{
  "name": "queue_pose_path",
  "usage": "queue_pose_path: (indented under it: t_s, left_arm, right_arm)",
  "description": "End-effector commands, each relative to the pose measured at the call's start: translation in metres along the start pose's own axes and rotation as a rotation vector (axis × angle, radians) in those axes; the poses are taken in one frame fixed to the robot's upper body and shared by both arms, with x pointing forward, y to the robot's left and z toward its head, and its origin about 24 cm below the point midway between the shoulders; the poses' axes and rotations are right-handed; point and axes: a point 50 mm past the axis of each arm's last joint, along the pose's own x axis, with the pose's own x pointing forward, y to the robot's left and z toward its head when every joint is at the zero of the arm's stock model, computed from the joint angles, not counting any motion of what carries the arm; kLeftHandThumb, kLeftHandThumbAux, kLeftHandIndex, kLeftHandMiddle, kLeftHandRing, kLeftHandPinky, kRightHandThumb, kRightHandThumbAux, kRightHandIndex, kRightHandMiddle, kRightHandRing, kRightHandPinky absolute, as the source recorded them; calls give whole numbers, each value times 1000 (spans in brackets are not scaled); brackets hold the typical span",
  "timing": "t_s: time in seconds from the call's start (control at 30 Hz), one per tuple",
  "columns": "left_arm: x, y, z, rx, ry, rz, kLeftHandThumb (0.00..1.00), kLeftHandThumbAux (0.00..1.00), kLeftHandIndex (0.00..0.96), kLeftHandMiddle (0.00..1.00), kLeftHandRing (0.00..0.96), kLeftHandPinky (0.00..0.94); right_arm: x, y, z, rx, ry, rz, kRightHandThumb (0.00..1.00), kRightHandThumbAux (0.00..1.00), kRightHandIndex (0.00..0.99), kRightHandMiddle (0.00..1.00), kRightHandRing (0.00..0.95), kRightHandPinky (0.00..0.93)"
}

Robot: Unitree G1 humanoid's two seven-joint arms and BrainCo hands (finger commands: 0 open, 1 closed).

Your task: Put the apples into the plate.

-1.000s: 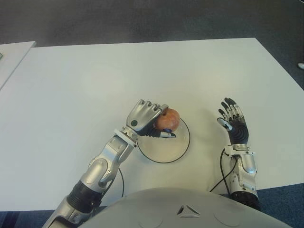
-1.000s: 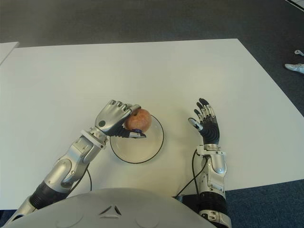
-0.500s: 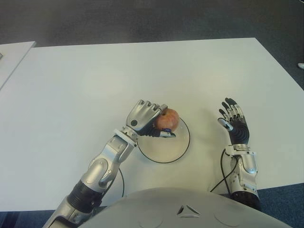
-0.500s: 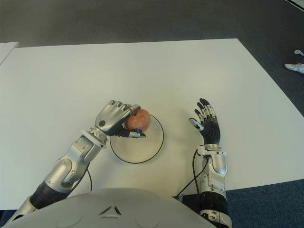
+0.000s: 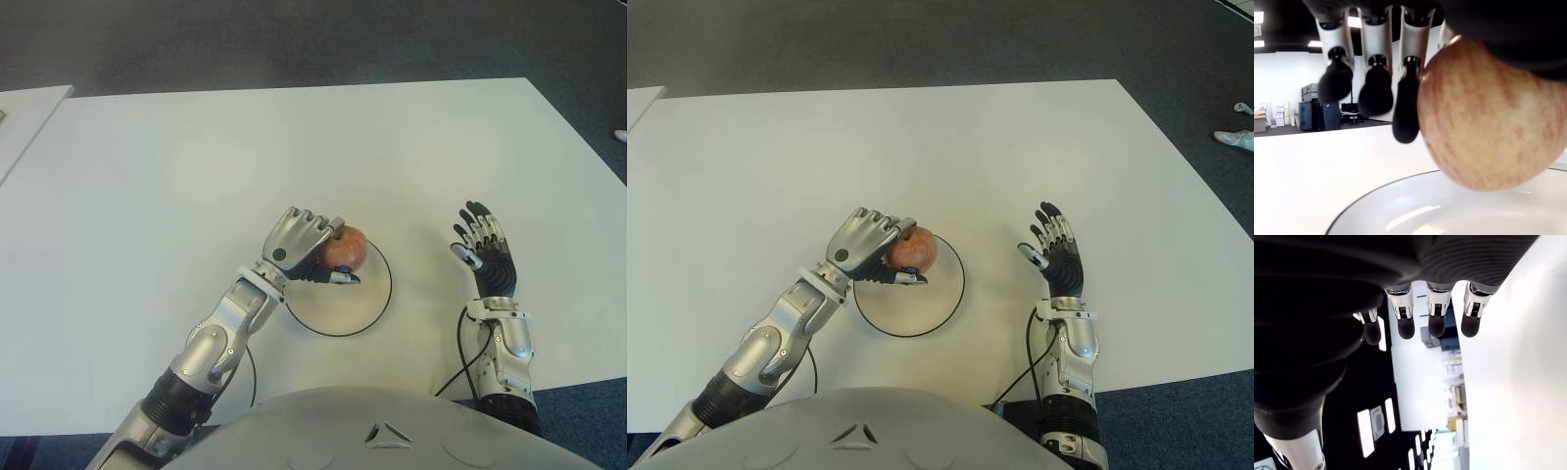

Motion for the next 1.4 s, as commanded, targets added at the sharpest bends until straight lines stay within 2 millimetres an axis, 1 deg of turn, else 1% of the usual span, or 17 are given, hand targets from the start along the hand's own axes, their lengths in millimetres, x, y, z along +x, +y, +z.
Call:
queue_pose_path:
  t_s: [0.03,0.27,0.3,0.33,0.43,0.5,0.77,0.93,1.1,1.17,1.27,1.3,1.33,1.37,1.4]
  left_arm:
    - [0,-2,0,-2,9,7,708,687,428,750,731,714]
    - [-1,-3,1,22,20,-11,699,691,423,730,688,696]
    - [-1,-3,1,24,20,-14,622,575,408,723,681,690]
    - [-1,-3,1,28,20,-19,572,501,397,719,676,687]
    - [-1,-4,1,43,19,-33,507,402,374,704,663,682]
    - [-1,-4,1,48,19,-39,489,376,365,697,658,680]
    - [-1,-3,0,65,9,-56,448,336,348,663,632,659]
    - [-1,-3,0,67,7,-75,388,307,343,651,621,653]
    - [-1,-1,1,52,8,-112,339,281,329,622,603,620]
    - [-1,0,2,47,8,-122,317,275,317,582,576,582]
    - [-1,1,3,44,9,-131,276,271,294,460,465,470]
    - [-1,1,3,44,11,-133,271,271,292,446,451,456]
    - [-1,2,3,43,12,-135,251,269,282,395,390,388]
    - [-2,2,3,43,14,-139,243,269,279,377,369,363]
    - [-2,3,3,43,16,-141,225,267,261,331,313,302]
  right_arm:
    - [2,-1,-1,13,7,-6,96,750,104,52,25,37]
    - [3,-1,-1,17,2,-9,96,749,105,54,26,29]
    - [3,-1,-1,18,2,-9,96,748,105,55,26,28]
    - [3,-1,-1,18,2,-10,96,747,105,55,26,28]
    - [4,-1,-1,18,1,-12,97,745,106,58,28,36]
    - [5,-2,-1,18,1,-13,98,745,106,59,29,39]
    - [6,-1,-1,22,1,-12,102,753,106,57,31,47]
    - [6,-1,-1,18,1,-9,99,756,104,53,30,46]
    - [7,-2,-1,17,5,-10,90,760,102,53,30,42]
    - [7,-2,-1,16,6,-12,91,759,104,54,30,41]
    - [7,-2,-1,14,6,-14,94,755,106,55,29,38]
    - [7,-2,-1,15,6,-14,95,754,106,55,29,38]
    - [7,-1,-1,16,6,-15,95,753,107,57,31,40]
    - [7,-1,-1,17,7,-15,96,752,107,58,32,40]
    - [7,-1,-1,18,7,-15,96,750,108,60,33,38]
